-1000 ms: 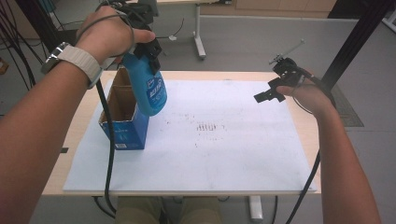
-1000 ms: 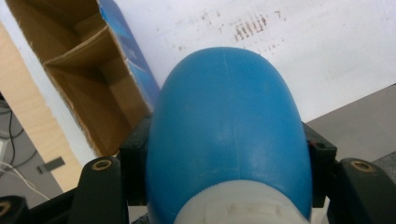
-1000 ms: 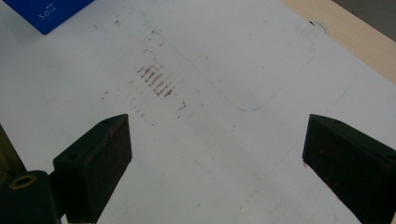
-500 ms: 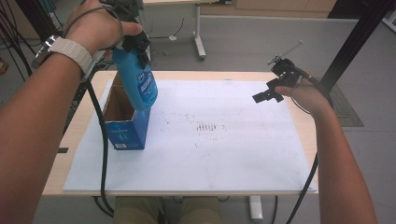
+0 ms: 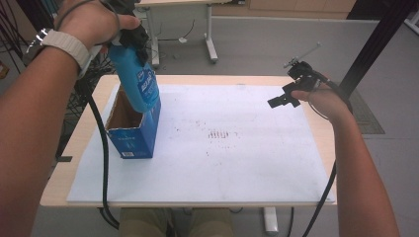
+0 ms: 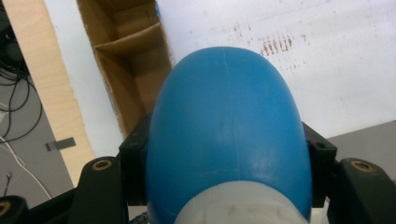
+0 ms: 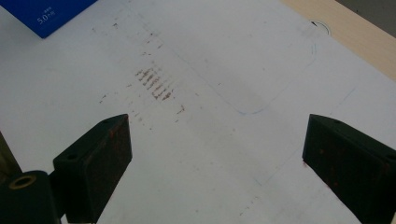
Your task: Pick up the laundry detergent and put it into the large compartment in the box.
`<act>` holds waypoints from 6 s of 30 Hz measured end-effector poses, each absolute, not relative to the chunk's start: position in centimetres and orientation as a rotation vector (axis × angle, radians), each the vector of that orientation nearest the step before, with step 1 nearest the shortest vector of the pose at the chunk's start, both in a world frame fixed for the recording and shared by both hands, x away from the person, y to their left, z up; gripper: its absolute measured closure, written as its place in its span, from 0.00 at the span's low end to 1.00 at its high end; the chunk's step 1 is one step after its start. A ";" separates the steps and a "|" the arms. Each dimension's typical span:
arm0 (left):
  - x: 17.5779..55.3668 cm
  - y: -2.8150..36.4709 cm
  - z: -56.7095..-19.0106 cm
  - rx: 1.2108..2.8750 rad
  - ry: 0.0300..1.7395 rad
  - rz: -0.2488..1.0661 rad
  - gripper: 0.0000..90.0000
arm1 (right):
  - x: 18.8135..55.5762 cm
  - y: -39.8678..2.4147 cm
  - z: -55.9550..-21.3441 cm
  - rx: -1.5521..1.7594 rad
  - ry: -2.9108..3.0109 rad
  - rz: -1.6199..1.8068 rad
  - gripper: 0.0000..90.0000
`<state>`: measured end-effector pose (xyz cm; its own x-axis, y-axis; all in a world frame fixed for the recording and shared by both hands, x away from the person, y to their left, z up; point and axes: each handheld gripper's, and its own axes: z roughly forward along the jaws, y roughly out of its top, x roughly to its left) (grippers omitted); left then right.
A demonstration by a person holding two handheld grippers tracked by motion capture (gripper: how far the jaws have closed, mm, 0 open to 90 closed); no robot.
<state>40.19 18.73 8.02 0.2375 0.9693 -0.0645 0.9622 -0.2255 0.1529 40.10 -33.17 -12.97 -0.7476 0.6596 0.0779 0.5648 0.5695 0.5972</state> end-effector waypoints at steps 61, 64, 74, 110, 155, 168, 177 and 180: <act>43.7 23.6 4.2 2.218 2.046 0.085 0.42 | 41.0 -32.7 -13.7 1.056 2.667 0.906 0.09; 43.7 23.6 4.0 2.218 2.054 0.098 0.42 | 41.0 -32.6 -13.7 1.057 2.669 0.904 0.09; 44.1 23.4 2.9 2.224 2.063 0.097 0.42 | 40.9 -32.8 -13.9 1.065 2.667 0.902 0.09; 45.7 23.1 -2.5 2.279 2.056 0.080 0.42 | 41.2 -32.7 -14.7 1.080 2.665 0.908 0.09; 46.6 22.6 -9.1 2.326 2.044 0.072 0.42 | 41.2 -33.2 -15.3 1.113 2.665 0.893 0.09; 46.7 22.6 -10.6 2.321 2.048 0.074 0.42 | 41.2 -33.5 -15.5 1.124 2.663 0.896 0.09; 46.9 22.6 -11.2 2.331 2.046 0.070 0.42 | 41.2 -33.5 -15.6 1.129 2.663 0.896 0.09; 46.8 22.6 -11.4 2.330 2.044 0.070 0.42 | 41.2 -33.5 -15.6 1.135 2.663 0.892 0.09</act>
<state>46.83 22.62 -11.41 0.1298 0.9915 0.0066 0.9897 -0.1300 0.0607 41.18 -33.48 -15.58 -0.7137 0.6899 0.1212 0.6237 0.5471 0.5583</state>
